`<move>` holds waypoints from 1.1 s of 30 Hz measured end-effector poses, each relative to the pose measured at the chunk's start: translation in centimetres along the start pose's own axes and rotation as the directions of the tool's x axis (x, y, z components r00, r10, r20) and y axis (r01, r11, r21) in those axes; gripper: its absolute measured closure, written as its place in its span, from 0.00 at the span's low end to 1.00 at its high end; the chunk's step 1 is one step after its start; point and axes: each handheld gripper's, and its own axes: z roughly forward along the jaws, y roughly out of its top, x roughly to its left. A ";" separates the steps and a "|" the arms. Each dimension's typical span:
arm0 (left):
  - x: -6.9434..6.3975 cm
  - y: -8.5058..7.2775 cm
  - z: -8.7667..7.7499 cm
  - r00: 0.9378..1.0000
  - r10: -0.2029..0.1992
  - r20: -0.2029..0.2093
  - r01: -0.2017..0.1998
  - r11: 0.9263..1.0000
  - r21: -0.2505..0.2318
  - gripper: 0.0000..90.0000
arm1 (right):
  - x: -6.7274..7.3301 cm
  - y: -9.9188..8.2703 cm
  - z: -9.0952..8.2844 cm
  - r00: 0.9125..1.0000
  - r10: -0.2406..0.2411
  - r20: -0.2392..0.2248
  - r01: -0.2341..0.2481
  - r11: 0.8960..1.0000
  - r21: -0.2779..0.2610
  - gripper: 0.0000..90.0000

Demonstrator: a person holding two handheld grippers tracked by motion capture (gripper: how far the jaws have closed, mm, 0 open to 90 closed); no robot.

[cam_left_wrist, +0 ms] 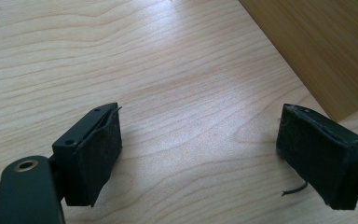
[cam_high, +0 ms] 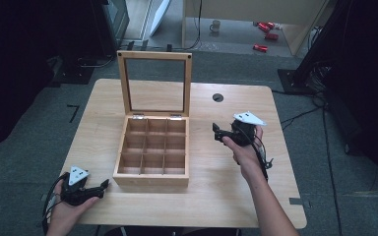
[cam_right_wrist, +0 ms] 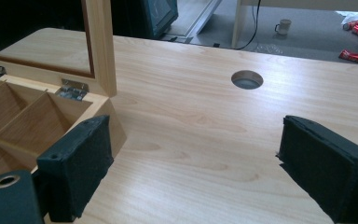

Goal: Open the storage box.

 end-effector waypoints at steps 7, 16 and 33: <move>0.0 0.0 0.0 1.000 0.000 0.000 0.000 1.000 0.000 0.16 | -0.9 -1.5 -1.8 0.999 -0.024 0.030 0.024 1.000 0.005 0.10; 0.0 0.0 0.0 1.000 0.000 0.000 0.000 1.000 0.000 0.16 | -2.0 -3.4 -3.5 0.999 -0.010 0.040 0.009 1.000 0.011 0.10; 0.0 0.0 0.0 1.000 0.000 -0.002 0.000 1.000 0.001 0.16 | -5.5 -7.5 -7.4 0.993 0.048 0.104 -0.051 0.998 0.030 0.10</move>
